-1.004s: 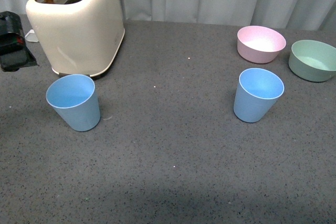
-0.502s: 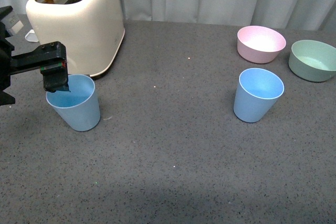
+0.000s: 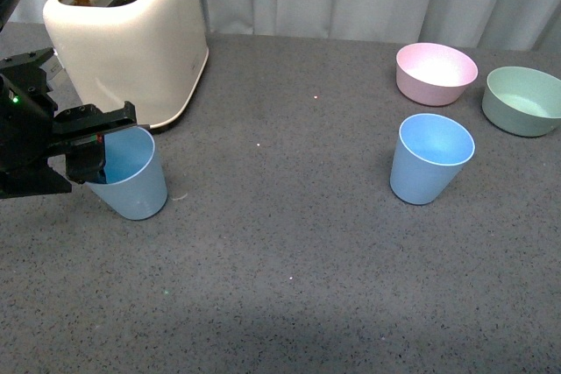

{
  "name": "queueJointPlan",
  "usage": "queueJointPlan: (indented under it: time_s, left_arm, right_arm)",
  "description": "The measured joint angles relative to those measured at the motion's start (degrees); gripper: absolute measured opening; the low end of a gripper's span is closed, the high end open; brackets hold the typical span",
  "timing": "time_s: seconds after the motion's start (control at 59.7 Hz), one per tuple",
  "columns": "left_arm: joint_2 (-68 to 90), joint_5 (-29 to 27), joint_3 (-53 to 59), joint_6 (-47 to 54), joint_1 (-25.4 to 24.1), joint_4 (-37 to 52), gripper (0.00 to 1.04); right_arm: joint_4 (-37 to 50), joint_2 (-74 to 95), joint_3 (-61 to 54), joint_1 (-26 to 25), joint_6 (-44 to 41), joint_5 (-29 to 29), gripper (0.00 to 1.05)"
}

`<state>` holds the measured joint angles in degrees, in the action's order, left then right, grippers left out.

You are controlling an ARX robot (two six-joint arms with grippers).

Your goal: Stack blue cups with both arms

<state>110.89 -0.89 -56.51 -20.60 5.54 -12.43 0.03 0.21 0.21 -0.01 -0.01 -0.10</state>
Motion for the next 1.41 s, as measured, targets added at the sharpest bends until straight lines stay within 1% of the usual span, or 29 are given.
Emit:
queueJointPlan:
  time_s: [0.05, 0.134, 0.218, 0.234, 0.419, 0.552, 0.77, 0.954, 1.122, 1.406]
  left_arm:
    - [0.0, 0.2, 0.0, -0.3, 0.2, -0.1, 0.3]
    - [0.0, 0.6, -0.1, -0.5, 0.3, -0.3, 0.19]
    - [-0.1, 0.7, -0.1, -0.8, 0.7, -0.7, 0.05]
    - [-0.1, 0.7, -0.1, -0.8, 0.7, -0.8, 0.03]
    - [-0.9, 0.2, -0.9, -1.0, 2.8, -1.9, 0.04]
    - [-0.9, -1.1, -4.7, -2.3, 8.2, -3.0, 0.04]
    - [2.2, -2.0, -10.7, -4.8, 14.5, -5.2, 0.04]
    - [5.8, -2.5, -14.7, -6.8, 18.8, -6.0, 0.04]
    - [8.3, -2.6, -18.0, -8.3, 21.3, -7.2, 0.04]
    - [11.2, -3.1, -20.2, -9.4, 22.8, -8.3, 0.04]
  right_arm:
    - [0.0, 0.0, 0.0, 0.0, 0.0, 0.0, 0.95]
    - [0.0, 0.0, 0.0, 0.0, 0.0, 0.0, 0.95]
    - [0.0, 0.0, 0.0, 0.0, 0.0, 0.0, 0.95]
    - [0.0, 0.0, 0.0, 0.0, 0.0, 0.0, 0.95]
    - [0.0, 0.0, 0.0, 0.0, 0.0, 0.0, 0.95]
    - [0.0, 0.0, 0.0, 0.0, 0.0, 0.0, 0.95]
    - [0.0, 0.0, 0.0, 0.0, 0.0, 0.0, 0.95]
    - [0.0, 0.0, 0.0, 0.0, 0.0, 0.0, 0.95]
    - [0.0, 0.0, 0.0, 0.0, 0.0, 0.0, 0.95]
    - [0.0, 0.0, 0.0, 0.0, 0.0, 0.0, 0.95]
